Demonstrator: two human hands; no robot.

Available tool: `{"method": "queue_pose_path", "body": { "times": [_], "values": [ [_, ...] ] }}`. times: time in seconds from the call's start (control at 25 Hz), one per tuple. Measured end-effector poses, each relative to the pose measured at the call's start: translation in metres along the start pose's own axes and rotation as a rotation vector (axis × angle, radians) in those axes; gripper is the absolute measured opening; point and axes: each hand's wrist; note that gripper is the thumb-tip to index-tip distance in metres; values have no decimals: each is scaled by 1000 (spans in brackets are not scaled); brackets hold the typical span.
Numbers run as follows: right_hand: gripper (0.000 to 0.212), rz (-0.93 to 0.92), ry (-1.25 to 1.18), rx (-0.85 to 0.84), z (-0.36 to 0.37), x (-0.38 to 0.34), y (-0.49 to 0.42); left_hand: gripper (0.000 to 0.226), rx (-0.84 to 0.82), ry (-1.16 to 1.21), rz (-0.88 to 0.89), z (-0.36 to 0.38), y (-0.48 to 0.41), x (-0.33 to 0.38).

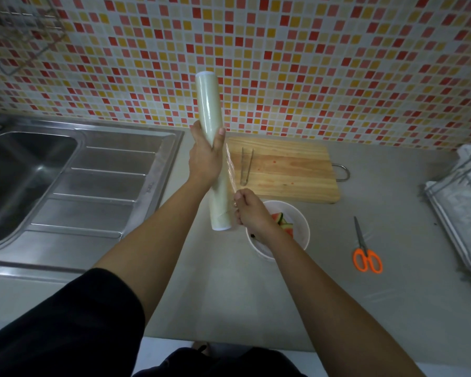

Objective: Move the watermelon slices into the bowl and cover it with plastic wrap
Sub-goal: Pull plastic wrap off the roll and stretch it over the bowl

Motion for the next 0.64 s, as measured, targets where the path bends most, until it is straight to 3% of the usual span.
{"method": "queue_pose_path", "body": {
  "times": [0.08,0.28,0.48,0.64],
  "values": [
    [27,-15,0,-27,-3,0,-1,55,-12,25,-3,-1,-1,-2],
    [25,146,-252,158,6,-9,-3,55,-14,55,17,1,-4,3],
    [19,45,118,205,6,-11,2,55,-8,67,5,2,-3,4],
    [12,-12,132,226,1,-12,5,57,2,83,-43,-1,-4,4]
  ]
}}
Point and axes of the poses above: each hand's wrist, its own y-axis away from the middle knuckle, its own z-axis out of the palm, x = y × z, and after that the axes turned 8 degrees about y, right-handed
